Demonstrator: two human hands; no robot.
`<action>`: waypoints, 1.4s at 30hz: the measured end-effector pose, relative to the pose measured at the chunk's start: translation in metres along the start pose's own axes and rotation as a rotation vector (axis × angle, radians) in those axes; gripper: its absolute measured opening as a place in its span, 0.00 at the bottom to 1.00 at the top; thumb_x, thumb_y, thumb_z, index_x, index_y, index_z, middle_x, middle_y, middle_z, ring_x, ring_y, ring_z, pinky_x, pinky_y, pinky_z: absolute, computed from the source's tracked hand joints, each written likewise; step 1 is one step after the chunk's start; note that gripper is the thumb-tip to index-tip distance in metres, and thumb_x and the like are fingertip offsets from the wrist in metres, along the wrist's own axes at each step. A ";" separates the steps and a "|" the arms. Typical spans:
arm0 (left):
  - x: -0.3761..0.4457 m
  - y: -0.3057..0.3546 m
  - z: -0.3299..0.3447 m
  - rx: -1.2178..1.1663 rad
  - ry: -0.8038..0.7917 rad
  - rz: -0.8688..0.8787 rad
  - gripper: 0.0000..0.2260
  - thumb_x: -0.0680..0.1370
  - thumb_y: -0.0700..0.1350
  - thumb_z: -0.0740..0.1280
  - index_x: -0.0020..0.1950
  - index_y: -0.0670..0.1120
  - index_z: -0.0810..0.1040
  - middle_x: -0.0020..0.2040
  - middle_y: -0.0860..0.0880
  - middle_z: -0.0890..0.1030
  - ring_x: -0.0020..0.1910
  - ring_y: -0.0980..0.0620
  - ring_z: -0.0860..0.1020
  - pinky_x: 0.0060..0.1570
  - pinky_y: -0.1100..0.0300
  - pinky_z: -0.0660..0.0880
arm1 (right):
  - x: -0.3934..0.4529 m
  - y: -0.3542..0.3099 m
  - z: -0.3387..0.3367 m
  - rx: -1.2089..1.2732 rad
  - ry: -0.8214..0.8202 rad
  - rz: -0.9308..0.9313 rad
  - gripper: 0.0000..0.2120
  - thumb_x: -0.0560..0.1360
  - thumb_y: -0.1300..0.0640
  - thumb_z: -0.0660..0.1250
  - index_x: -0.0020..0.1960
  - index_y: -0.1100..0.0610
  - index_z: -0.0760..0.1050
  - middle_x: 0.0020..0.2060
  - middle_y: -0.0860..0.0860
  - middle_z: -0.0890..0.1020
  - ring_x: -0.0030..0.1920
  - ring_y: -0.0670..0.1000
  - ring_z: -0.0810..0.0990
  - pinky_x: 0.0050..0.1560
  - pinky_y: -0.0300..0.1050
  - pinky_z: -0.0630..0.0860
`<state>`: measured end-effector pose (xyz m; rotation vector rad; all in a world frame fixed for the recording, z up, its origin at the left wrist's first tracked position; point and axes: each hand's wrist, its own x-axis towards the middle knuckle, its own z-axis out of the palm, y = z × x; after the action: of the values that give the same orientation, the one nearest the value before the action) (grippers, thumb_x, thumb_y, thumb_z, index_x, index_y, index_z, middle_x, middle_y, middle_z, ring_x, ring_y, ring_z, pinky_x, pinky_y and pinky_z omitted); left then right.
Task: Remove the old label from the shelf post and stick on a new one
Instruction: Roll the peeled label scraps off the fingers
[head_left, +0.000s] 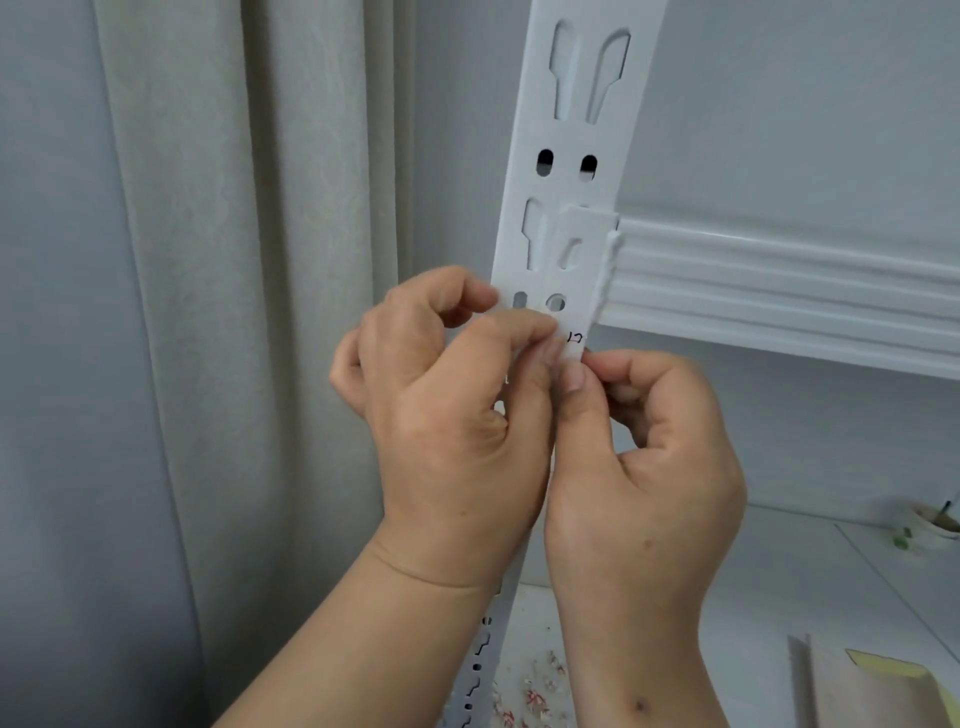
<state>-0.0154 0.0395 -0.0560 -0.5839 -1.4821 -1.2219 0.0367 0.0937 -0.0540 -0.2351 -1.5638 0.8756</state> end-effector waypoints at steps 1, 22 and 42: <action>0.000 0.000 0.000 0.001 0.008 0.008 0.02 0.72 0.41 0.76 0.43 0.48 0.85 0.50 0.52 0.72 0.50 0.54 0.73 0.56 0.38 0.68 | 0.000 0.001 0.001 -0.003 0.010 -0.018 0.01 0.73 0.52 0.68 0.44 0.49 0.77 0.38 0.42 0.82 0.44 0.47 0.82 0.45 0.52 0.79; 0.004 0.001 -0.002 0.054 -0.017 -0.003 0.02 0.74 0.45 0.74 0.42 0.49 0.83 0.42 0.56 0.77 0.42 0.52 0.77 0.55 0.48 0.65 | 0.003 0.012 0.004 -0.084 0.080 -0.369 0.04 0.75 0.60 0.69 0.47 0.57 0.83 0.41 0.49 0.82 0.43 0.49 0.80 0.47 0.57 0.75; 0.015 0.003 -0.005 0.099 -0.140 -0.023 0.05 0.77 0.46 0.67 0.41 0.50 0.78 0.40 0.53 0.78 0.43 0.51 0.77 0.53 0.57 0.59 | -0.016 0.020 0.010 -0.041 0.085 -0.350 0.16 0.75 0.68 0.60 0.57 0.60 0.80 0.54 0.52 0.82 0.54 0.47 0.81 0.49 0.57 0.79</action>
<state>-0.0155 0.0322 -0.0412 -0.5966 -1.6613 -1.1368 0.0244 0.0934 -0.0784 -0.0239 -1.4874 0.5539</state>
